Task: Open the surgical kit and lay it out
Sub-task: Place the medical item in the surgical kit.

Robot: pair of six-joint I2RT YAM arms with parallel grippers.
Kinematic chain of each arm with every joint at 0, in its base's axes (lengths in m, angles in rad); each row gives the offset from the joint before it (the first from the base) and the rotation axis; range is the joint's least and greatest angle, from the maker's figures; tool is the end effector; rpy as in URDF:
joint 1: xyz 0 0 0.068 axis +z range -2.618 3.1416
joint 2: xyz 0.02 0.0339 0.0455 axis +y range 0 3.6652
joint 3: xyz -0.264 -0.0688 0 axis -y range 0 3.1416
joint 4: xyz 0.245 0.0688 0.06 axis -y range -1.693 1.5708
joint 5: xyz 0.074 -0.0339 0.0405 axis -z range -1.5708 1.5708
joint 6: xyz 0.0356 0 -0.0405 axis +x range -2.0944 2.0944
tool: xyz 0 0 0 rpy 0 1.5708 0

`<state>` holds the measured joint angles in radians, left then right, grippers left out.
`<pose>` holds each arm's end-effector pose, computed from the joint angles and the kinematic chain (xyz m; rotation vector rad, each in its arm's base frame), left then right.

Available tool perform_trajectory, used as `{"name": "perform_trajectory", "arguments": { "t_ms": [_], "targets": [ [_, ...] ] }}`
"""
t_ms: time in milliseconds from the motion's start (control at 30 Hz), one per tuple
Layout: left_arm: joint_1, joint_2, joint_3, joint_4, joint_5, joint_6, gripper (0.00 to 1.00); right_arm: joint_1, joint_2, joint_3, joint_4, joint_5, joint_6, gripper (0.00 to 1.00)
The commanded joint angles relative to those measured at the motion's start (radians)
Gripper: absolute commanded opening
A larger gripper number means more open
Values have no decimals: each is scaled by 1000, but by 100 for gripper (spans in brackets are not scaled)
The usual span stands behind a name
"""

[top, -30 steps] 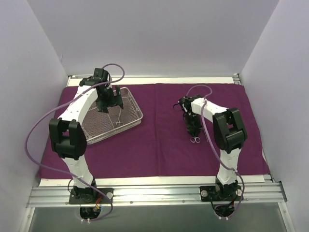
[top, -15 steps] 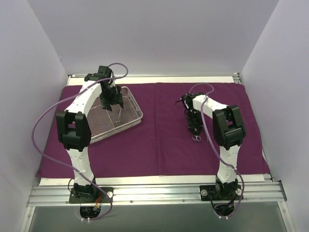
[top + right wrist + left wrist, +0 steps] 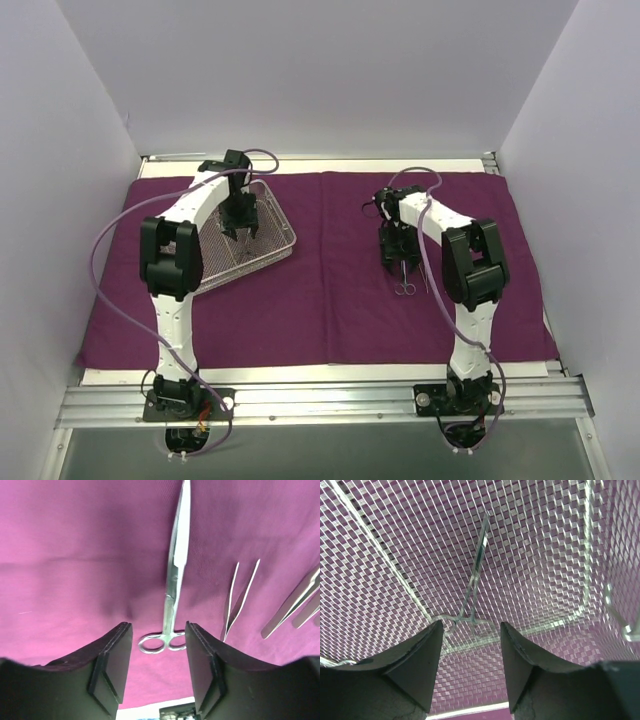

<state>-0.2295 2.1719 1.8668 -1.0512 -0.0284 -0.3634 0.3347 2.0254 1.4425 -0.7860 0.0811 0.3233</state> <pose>0.4329 -0.1001 0.2078 -0.2003 2.9209 -0.0523 0.3745 0.1272 0.1587 -0.0047 2.9245 -0.0166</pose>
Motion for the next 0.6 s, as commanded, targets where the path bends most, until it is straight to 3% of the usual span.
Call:
{"name": "perform_trajectory", "arguments": {
  "t_ms": [0,200,333,567],
  "targets": [
    [1,31,72,22,-87,0,57,3,-105,111,-53,-12,-15,47],
    [1,109,170,-6,-131,20,52,-20,-172,216,-113,11,-21,48],
    [1,149,192,3,-123,27,47,-46,-203,220,-122,16,-23,48],
    [1,181,198,2,-114,32,46,-66,-241,199,-117,8,-26,47]
  ]
}}
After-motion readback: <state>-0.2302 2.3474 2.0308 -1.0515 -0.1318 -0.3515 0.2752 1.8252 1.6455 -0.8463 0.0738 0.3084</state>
